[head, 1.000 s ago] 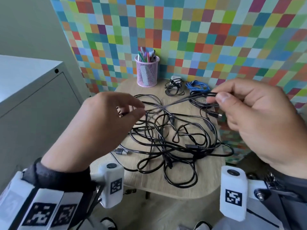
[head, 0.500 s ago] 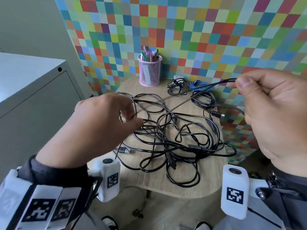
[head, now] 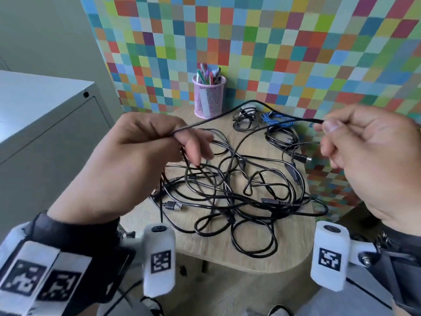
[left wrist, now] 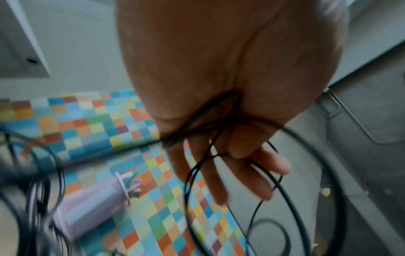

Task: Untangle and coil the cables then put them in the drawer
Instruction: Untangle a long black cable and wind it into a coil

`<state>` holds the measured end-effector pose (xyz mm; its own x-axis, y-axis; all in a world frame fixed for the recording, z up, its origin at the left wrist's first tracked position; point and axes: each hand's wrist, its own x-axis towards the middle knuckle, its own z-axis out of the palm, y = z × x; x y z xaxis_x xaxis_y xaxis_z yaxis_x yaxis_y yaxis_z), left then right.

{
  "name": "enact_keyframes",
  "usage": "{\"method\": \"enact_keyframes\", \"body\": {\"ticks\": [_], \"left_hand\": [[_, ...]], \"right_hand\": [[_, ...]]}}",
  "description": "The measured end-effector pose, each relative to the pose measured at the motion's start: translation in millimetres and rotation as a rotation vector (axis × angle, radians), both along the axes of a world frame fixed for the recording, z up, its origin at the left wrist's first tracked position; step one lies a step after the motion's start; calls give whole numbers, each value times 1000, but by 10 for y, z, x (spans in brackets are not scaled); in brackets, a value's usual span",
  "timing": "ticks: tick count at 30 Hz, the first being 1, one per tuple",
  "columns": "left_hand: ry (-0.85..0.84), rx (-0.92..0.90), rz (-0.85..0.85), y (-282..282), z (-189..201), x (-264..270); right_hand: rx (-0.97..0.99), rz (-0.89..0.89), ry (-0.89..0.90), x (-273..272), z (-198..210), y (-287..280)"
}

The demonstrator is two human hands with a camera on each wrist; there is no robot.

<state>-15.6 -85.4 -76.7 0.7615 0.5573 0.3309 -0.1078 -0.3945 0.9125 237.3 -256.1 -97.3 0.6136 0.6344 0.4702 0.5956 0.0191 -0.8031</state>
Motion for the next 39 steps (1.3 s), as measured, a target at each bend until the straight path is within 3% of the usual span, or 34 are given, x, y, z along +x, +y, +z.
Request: {"method": "enact_keyframes", "body": {"ticks": [3, 5, 10, 16, 21, 23, 26, 28, 30, 32, 36, 39], "left_hand": [[-154, -178, -97, -50, -43, 50], [-135, -215, -82, -68, -77, 99], [-65, -122, -99, -215, -137, 223], [-64, 60, 10, -298, 67, 96], [-269, -251, -193, -290, 98, -295], [-74, -283, -92, -272, 19, -441], [525, 46, 227, -179, -198, -610], [677, 136, 423, -103, -312, -717], [656, 73, 522, -26, -395, -834], [619, 12, 482, -15, -392, -916], [585, 163, 439, -146, -195, -961], [315, 24, 275, -237, -20, -911]], "right_hand": [[-90, -33, -41, 8, -10, -25], [-191, -23, -113, -70, 19, -23], [-272, 103, -183, -472, 120, 113], [-209, 46, -241, -489, 247, 179], [-18, -87, -230, -190, 708, 179], [36, -141, -259, -81, 966, 141], [109, -225, -300, 73, 1241, 126], [126, -243, -321, 137, 1285, 116], [122, -243, -296, 130, 1246, 108], [87, -214, -254, 69, 1167, 115], [-31, -68, -327, -119, 931, 189], [-60, 40, -358, -253, 828, 263]]}}
